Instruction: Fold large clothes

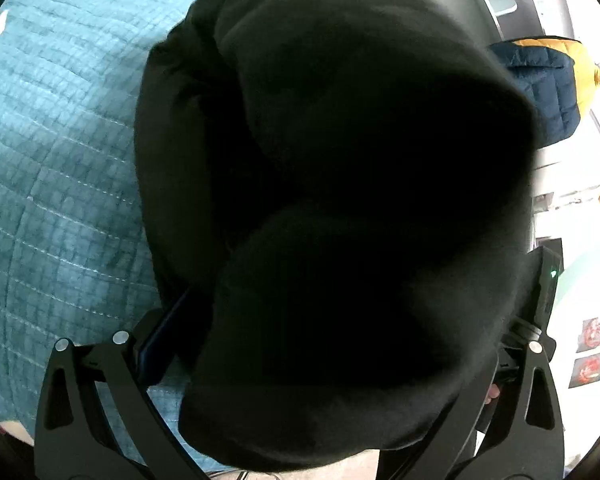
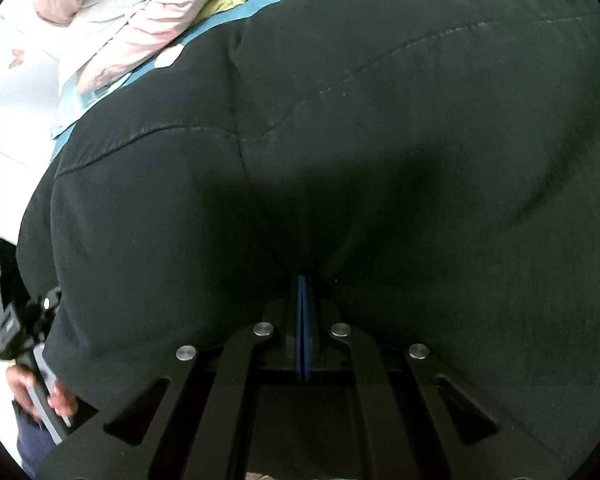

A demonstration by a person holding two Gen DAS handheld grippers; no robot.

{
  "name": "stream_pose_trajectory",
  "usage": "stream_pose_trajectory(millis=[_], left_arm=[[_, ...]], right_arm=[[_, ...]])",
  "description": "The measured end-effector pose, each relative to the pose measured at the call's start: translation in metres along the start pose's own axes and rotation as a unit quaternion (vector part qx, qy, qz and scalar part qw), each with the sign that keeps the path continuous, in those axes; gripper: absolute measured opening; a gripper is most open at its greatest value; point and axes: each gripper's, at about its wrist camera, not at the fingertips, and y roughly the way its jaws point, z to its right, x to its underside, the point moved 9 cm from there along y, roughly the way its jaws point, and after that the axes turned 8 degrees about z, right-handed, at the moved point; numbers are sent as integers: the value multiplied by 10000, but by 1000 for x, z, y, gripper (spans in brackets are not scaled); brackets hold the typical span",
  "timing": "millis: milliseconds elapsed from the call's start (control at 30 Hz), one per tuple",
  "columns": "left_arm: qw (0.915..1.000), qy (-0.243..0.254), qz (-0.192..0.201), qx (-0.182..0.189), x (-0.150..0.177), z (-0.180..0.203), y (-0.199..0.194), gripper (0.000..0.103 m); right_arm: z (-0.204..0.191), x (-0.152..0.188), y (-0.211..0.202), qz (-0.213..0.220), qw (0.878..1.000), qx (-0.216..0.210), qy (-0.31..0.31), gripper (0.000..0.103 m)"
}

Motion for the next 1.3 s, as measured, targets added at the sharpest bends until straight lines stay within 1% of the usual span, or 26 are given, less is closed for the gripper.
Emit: stream_pose_trajectory(millis=[67,133,233,300,400,500,533,567,633,700,767,800,867,900,933,1000,1033,1067,1100,1133,1200,1233,1267,1300], left_arm=[[10000,-70,36,23,2,0,-5,99],[9999,-72,72,76,6,-2,-12,99],[9996,-196,150,154,16,-7,-20,99],[9990,-317,257,159,23,-12,-23,99],[9988,-292,377,62,24,-14,-22,99],[9991,-250,327,-67,25,-14,-20,99],[9992,-213,322,-86,24,-13,-20,97],[9991,-209,345,-113,21,-2,-13,90],[9987,-230,448,-75,19,5,-15,85],[9981,-267,559,-45,23,4,-24,81],[9975,-284,642,23,25,3,-31,72],[9976,-244,646,45,25,4,-33,71],[9973,-279,671,84,19,4,-35,62],[9971,-287,690,133,16,4,-39,60],[9966,-295,739,200,14,6,-43,57],[9962,-281,776,286,19,15,-48,55],[9961,-253,781,310,22,14,-55,55],[9962,-226,773,326,21,16,-55,55],[9962,-208,775,346,21,17,-56,54],[9962,-206,768,356,22,16,-53,54],[9963,-227,722,410,21,21,-57,54],[9962,-232,709,438,18,25,-54,54],[9962,-192,701,472,16,27,-57,54],[9963,-150,698,489,14,31,-59,54]], right_arm=[[-4,1,-10,-35,9999,68,-87,0],[-6,9,-26,-137,9998,72,-141,0],[-4,37,-34,-441,9989,-36,-120,0],[5,50,-26,-382,9992,-134,-26,0],[14,50,-6,-380,9982,-361,296,0],[13,48,-5,-352,9986,-307,230,0],[12,48,-6,-333,9988,-292,189,0],[12,48,-7,-309,9989,-305,192,0],[14,47,-9,-273,9982,-411,349,0],[18,47,-14,-255,9970,-526,514,0],[18,47,-20,-222,9964,-565,588,0],[18,47,-23,-174,9965,-569,589,0],[17,47,-28,-83,9965,-595,574,3],[14,46,-34,43,9968,-595,525,4],[12,46,-38,130,9974,-566,438,7],[0,46,-54,414,9970,-644,143,14],[-4,53,-65,528,9959,-736,29,22],[-11,54,-71,634,9949,-774,-111,33],[-18,57,-76,736,9940,-762,-271,37],[-26,59,-84,908,9920,-726,-483,39],[-47,63,-96,1152,9861,-757,-923,40],[-53,62,-101,1275,9829,-750,-1101,47],[-65,63,-107,1450,9767,-733,-1402,53],[-78,66,-112,1596,9696,-703,-1716,55]])
